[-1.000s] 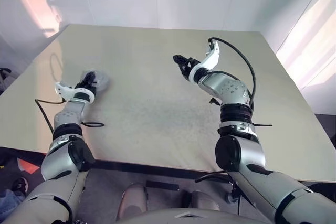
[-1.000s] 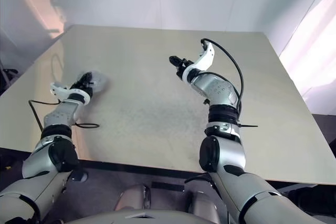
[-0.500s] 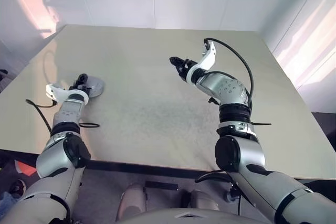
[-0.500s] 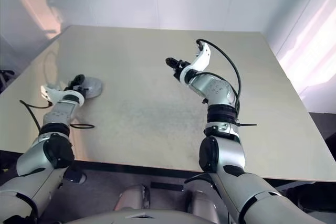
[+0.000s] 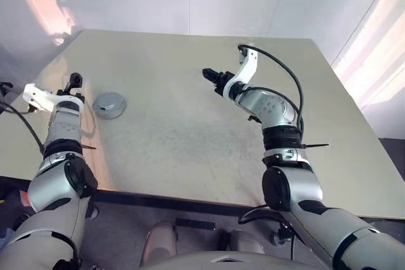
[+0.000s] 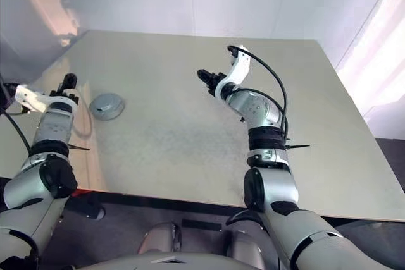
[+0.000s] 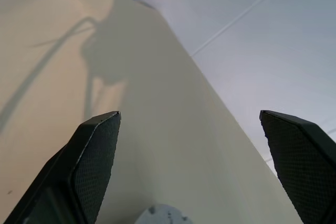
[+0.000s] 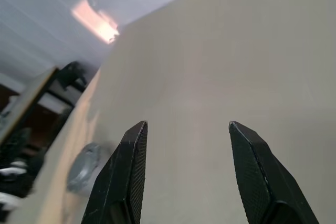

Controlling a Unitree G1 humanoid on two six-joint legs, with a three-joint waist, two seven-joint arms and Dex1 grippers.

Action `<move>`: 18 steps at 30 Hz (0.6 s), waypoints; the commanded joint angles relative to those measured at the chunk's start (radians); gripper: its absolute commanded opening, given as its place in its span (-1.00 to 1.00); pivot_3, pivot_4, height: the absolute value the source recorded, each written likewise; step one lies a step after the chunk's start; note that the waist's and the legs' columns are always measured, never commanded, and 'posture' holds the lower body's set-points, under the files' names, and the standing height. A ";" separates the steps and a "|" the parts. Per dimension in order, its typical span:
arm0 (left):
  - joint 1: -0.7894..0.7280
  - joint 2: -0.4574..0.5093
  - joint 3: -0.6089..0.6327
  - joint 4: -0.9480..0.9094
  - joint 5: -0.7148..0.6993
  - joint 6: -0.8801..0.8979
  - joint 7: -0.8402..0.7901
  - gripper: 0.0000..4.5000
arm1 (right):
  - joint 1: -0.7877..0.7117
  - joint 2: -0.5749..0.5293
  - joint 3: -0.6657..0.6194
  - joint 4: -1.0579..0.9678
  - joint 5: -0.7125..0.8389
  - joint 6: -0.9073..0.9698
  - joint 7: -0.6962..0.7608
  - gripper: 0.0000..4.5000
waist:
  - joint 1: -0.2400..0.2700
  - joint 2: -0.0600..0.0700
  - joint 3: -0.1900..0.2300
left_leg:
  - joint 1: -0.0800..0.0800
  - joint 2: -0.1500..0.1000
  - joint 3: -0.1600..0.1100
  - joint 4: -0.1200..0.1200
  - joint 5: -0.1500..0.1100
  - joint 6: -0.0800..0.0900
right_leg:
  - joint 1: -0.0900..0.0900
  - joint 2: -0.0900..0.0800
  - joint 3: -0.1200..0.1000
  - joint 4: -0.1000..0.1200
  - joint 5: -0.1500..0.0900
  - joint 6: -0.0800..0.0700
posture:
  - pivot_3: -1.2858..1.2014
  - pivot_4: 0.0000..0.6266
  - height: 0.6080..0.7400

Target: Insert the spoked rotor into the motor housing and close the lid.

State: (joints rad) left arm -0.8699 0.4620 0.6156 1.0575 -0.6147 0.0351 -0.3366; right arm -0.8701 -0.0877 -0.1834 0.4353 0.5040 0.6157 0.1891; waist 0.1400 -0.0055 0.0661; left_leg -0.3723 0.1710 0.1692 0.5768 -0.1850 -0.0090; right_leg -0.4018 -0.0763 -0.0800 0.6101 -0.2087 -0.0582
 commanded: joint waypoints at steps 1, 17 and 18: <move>-0.029 -0.056 -0.167 -0.165 0.087 0.029 -0.161 0.99 | 0.017 -0.107 0.095 -0.054 -0.145 -0.169 0.116 0.22 | 0.012 0.000 0.000 | 0.000 -0.001 0.000 0.001 0.000 0.000 | 0.001 -0.001 0.000 0.000 0.000 0.000 | 0.03 -1.00 1.00; 0.205 -0.250 -0.640 -0.494 0.342 0.081 -0.439 0.99 | 0.218 -0.400 0.162 -0.036 -0.310 -0.303 0.439 0.22 | -0.015 0.000 0.000 | 0.000 0.001 0.001 0.005 0.000 0.004 | -0.003 0.002 0.001 0.007 -0.003 -0.006 | 0.03 -1.00 1.00; 0.209 -0.249 -0.642 -0.503 0.343 0.087 -0.442 0.99 | 0.215 -0.400 0.160 -0.032 -0.314 -0.302 0.438 0.22 | -0.014 0.000 0.000 | 0.000 0.002 0.001 0.006 0.000 0.004 | -0.003 0.001 0.001 0.008 -0.004 -0.009 | 0.03 -1.00 1.00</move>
State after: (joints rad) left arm -0.6516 0.2008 -0.0296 0.6172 -0.2813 0.1275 -0.7655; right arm -0.6321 -0.4750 -0.0088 0.4506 0.1940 0.3360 0.6209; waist 0.1260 -0.0055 0.0665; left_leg -0.3716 0.1726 0.1702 0.5830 -0.1846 -0.0050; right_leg -0.4038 -0.0750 -0.0792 0.6184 -0.2128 -0.0669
